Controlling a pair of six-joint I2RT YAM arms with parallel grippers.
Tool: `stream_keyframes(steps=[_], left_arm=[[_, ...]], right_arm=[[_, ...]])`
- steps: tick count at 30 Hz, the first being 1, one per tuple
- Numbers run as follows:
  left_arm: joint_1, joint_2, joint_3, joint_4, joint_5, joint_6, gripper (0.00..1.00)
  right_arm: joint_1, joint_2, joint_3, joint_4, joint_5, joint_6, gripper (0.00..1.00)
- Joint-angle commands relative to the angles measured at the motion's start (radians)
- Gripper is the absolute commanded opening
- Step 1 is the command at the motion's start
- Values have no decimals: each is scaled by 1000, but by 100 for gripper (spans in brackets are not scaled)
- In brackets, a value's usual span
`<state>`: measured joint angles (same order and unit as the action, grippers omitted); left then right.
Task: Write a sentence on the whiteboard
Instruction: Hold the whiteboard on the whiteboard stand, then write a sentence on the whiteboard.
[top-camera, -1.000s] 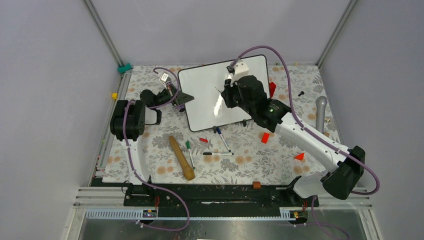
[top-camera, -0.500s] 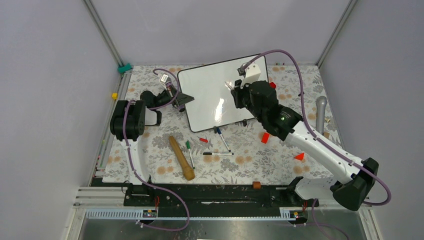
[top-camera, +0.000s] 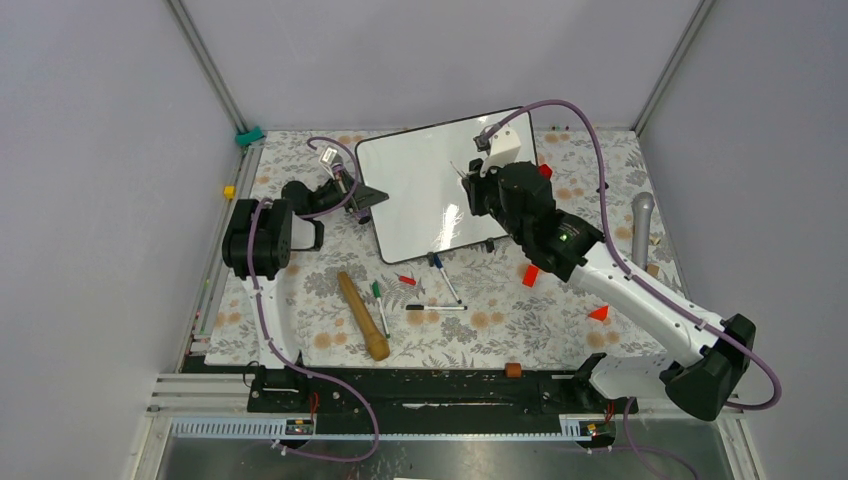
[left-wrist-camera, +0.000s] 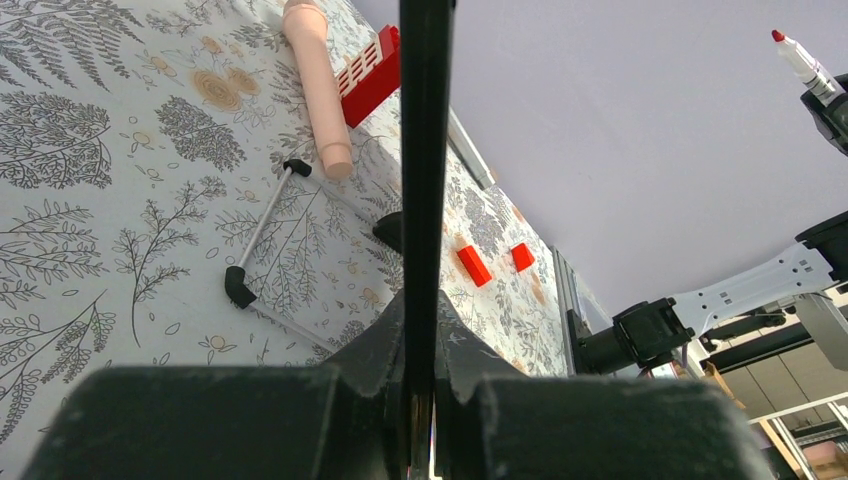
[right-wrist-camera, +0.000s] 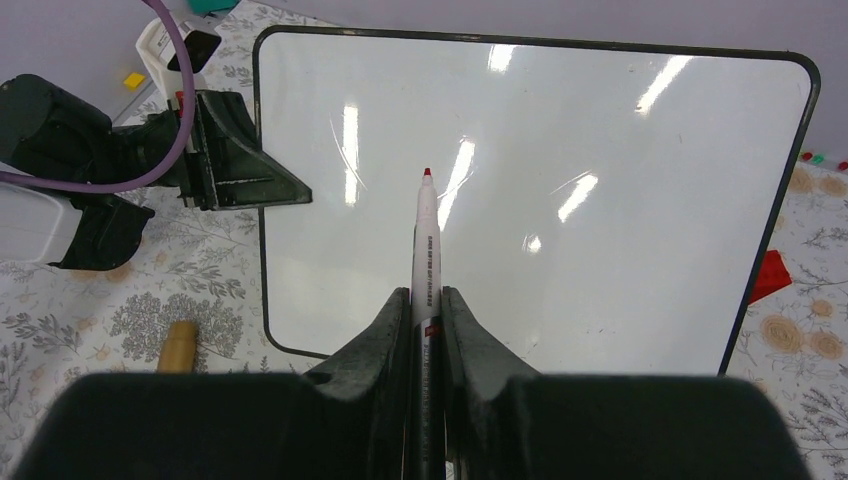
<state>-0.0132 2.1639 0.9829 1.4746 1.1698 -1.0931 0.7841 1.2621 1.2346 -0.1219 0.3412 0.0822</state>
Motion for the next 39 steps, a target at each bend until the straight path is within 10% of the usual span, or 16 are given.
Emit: stream_keyframes(steps=[1,39], left_arm=[[-33,64,17,-2,49,-37,0],[-27,100,83,0,43,6,0]], right_arm=[[-5,6,3,43,-5,-12,0],[-6,-45,3,-51,-121,54,0]])
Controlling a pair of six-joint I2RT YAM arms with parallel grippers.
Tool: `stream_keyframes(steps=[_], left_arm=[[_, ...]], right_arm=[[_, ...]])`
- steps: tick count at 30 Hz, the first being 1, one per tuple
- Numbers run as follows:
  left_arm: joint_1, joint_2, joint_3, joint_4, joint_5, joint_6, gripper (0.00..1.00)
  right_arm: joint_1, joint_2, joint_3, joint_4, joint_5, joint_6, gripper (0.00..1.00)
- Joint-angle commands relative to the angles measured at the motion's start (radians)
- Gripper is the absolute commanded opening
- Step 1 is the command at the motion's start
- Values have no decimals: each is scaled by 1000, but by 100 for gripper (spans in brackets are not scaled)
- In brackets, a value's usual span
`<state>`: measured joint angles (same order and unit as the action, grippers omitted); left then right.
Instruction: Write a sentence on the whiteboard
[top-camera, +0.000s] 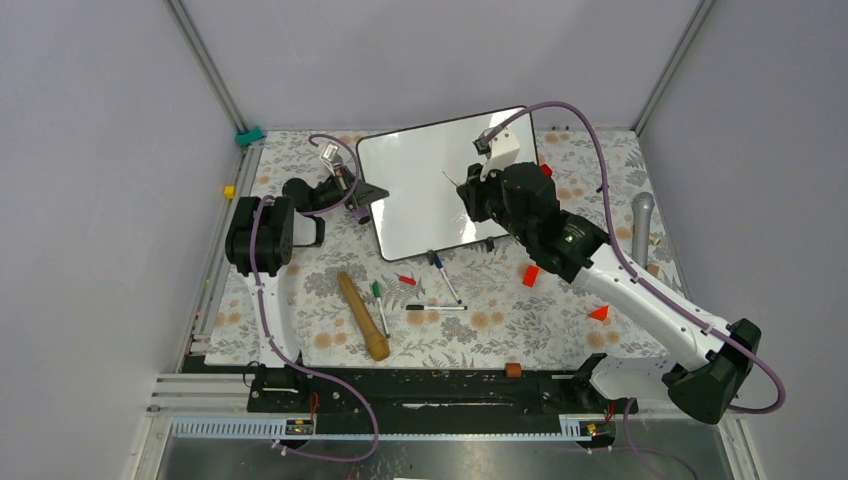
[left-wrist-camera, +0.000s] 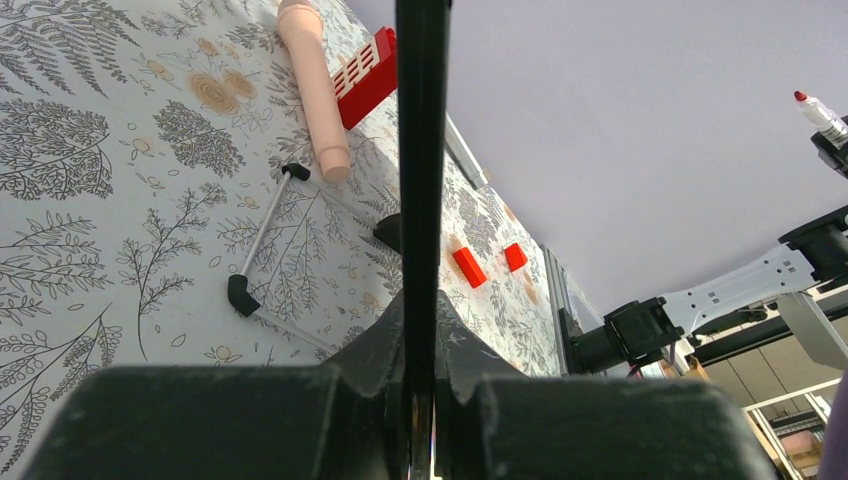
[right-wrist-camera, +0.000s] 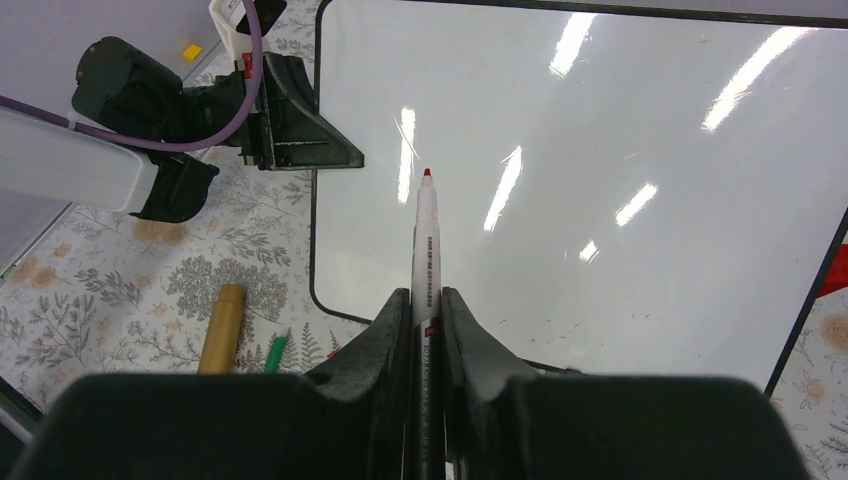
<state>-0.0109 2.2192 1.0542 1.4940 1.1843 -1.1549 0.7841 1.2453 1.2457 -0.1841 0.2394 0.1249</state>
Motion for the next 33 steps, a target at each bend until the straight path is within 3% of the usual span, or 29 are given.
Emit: stream_keyframes(steps=[1,19,25,33], left_arm=[[-29,45,19,-20,36,69,0],[5,20,65,-25,120,66,0],[9,14,31,-26,42,64,0],[10,9,27,-25,54,77,0]], right_arm=[[-5,-28,-8,12,-17,9,0],[-5,-1,-9,37,11,-17,0],[-5,-22,-22,47,4,-17,0],[-5,-27,-47,61,28,-25,0]])
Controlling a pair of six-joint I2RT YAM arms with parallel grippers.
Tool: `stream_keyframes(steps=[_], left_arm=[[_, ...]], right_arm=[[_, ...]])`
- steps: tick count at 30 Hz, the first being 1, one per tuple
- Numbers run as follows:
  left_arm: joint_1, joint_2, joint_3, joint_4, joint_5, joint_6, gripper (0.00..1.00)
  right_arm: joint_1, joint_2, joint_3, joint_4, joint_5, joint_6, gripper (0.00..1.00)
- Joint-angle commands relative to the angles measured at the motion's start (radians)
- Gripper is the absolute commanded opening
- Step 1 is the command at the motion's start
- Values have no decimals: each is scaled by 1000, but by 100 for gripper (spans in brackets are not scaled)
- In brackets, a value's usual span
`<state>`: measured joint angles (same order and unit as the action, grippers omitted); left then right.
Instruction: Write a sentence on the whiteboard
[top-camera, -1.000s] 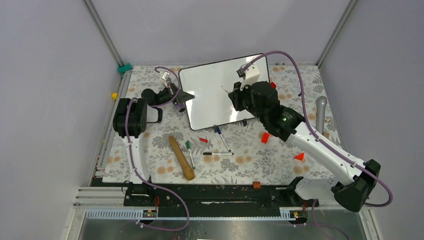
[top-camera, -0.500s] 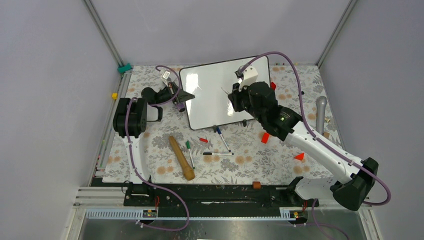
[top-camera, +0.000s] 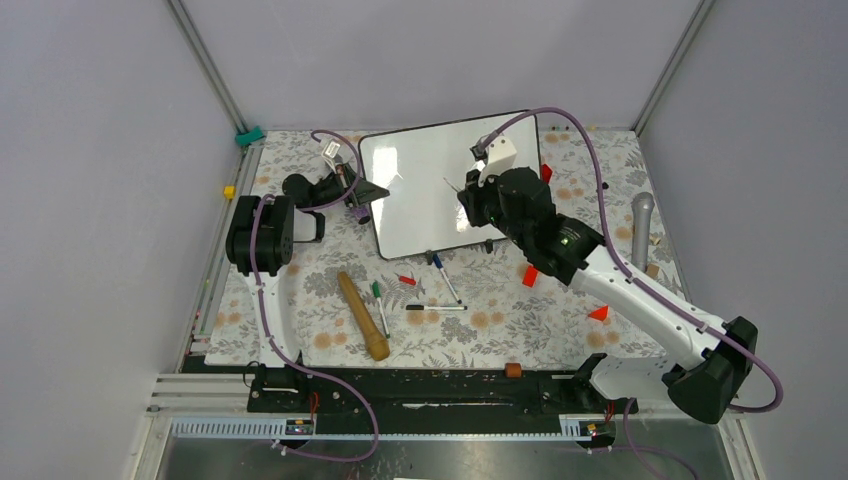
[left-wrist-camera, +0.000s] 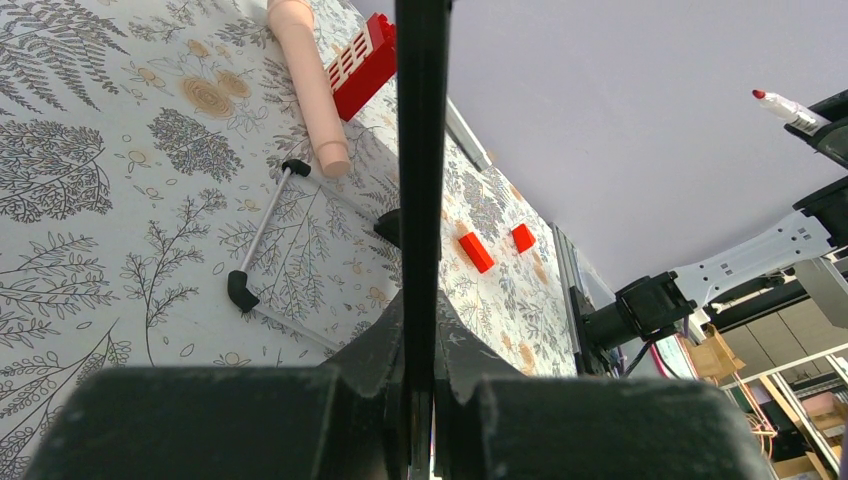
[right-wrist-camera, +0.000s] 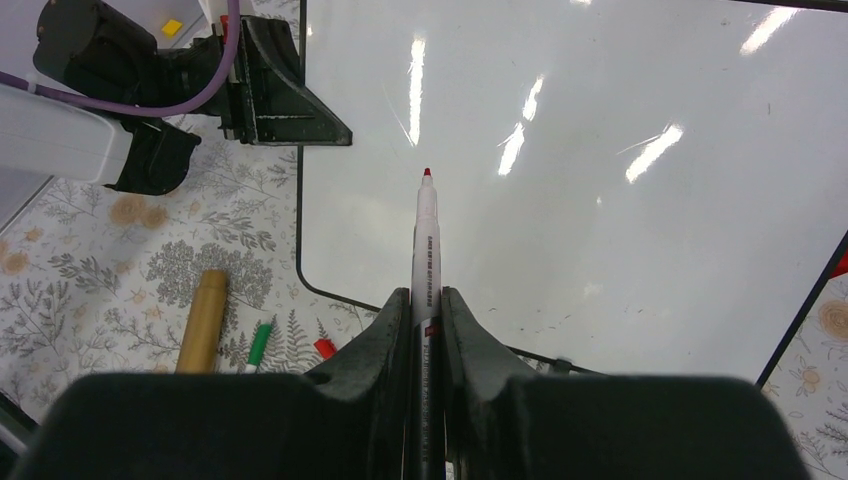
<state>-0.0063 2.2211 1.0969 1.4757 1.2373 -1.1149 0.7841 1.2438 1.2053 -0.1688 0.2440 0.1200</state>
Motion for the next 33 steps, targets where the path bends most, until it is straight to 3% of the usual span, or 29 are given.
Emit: stream_keyframes(steps=[1,22,33], left_arm=[[5,7,-16,-7,3,41,0],[6,-62,-31,-3,99,97,0],[6,-52,-14,-4,91,81,0]], right_arm=[[-6,-25,-8,49,25,-23,0],[-5,-32,-28,67,0,-4,0],[-1,106,87,26,28,82,0]])
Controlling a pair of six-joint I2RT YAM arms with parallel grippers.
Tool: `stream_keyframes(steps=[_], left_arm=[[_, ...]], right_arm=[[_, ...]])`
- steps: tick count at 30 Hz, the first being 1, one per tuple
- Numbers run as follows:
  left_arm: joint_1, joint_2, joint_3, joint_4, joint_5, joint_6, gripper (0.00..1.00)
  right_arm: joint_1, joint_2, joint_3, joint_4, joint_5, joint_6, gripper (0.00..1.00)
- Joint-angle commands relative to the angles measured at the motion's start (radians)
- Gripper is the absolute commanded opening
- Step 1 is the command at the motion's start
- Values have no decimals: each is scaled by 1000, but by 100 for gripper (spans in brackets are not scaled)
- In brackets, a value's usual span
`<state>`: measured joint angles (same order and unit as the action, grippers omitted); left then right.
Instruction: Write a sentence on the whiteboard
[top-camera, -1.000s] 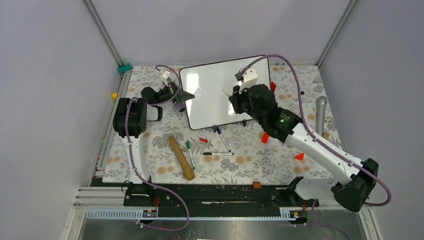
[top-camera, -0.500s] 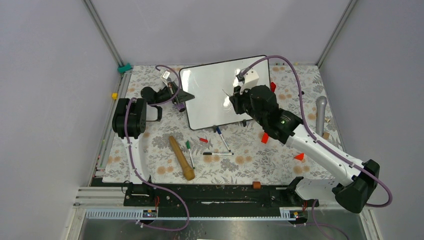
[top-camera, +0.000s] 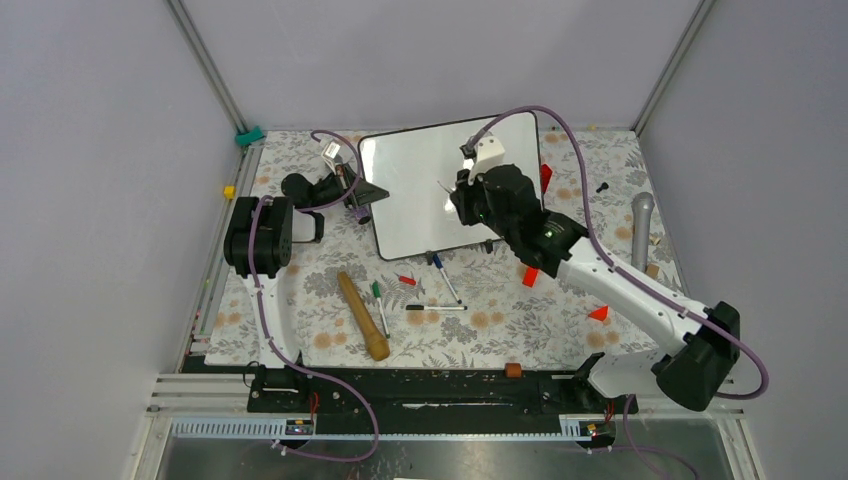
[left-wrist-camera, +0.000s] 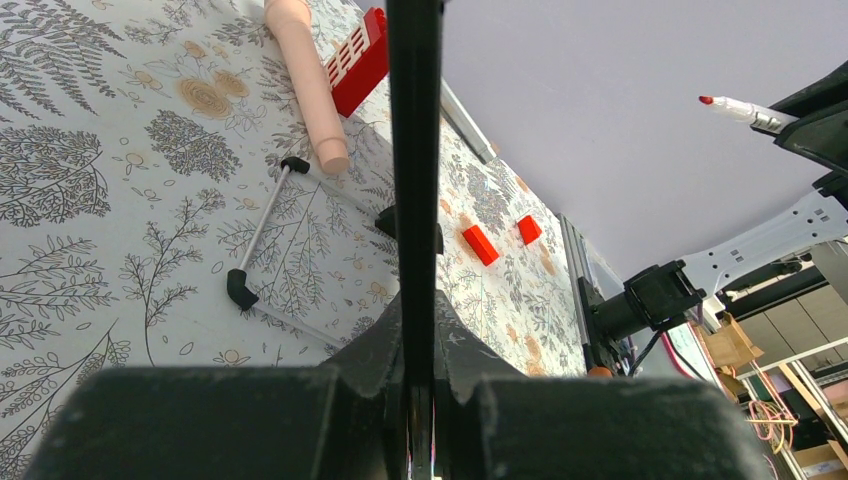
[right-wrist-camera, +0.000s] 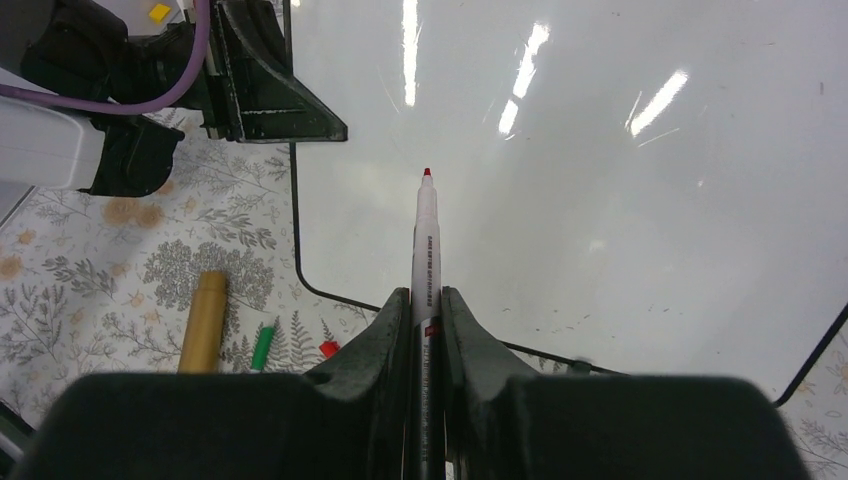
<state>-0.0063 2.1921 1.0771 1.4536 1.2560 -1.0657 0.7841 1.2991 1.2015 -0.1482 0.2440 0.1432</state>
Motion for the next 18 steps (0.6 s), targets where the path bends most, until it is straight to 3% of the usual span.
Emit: stream_keyframes(steps=[1,8,13,18], left_arm=[[5,-20,11,18,76,28,0],[6,-14,17,19,81,21,0],[5,-16,15,19,80,20,0],[5,-15,18,19,80,20,0]], right_arm=[[4,74,114,-5,39,66,0],[72,274,391,-136,167,67,0],[129,469,718,-388,464,168,0],[147,617,948,-540,488,195,0]])
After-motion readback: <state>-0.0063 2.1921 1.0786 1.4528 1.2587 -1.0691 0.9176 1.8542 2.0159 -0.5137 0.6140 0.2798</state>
